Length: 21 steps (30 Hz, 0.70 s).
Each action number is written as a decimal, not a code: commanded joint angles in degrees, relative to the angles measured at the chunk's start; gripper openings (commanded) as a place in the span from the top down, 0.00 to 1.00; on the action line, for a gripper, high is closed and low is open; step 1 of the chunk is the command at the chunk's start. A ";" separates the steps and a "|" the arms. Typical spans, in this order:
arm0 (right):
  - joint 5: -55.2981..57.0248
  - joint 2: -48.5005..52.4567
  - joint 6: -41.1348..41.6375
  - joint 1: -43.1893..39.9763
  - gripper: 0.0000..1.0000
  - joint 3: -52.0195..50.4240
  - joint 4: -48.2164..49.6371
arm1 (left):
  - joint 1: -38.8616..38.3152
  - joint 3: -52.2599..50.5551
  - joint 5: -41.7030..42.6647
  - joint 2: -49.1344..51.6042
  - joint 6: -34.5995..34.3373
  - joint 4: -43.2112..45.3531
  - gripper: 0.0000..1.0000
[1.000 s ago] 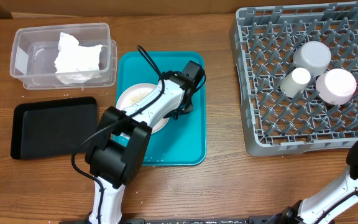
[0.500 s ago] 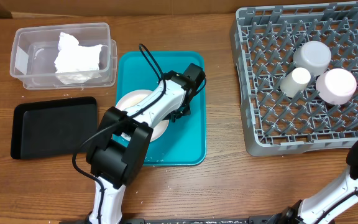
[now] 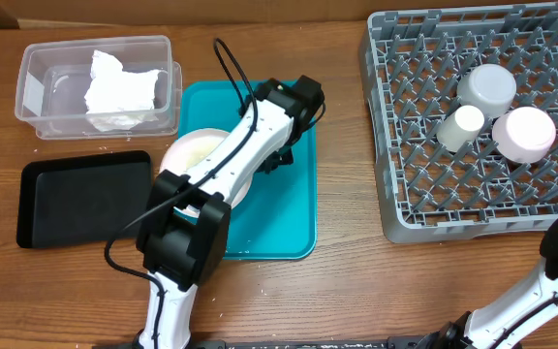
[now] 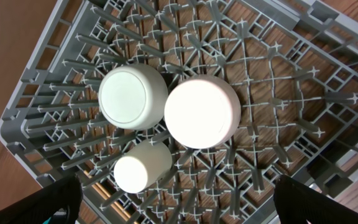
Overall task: Sort waste into correct bins and load items into the dishwasher
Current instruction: 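Lift the plate and carry it left over the black tray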
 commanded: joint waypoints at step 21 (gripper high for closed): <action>-0.28 -0.52 0.24 0.11 0.00 0.90 0.24 | 36.06 8.52 20.13 0.24 -3.56 -6.21 0.96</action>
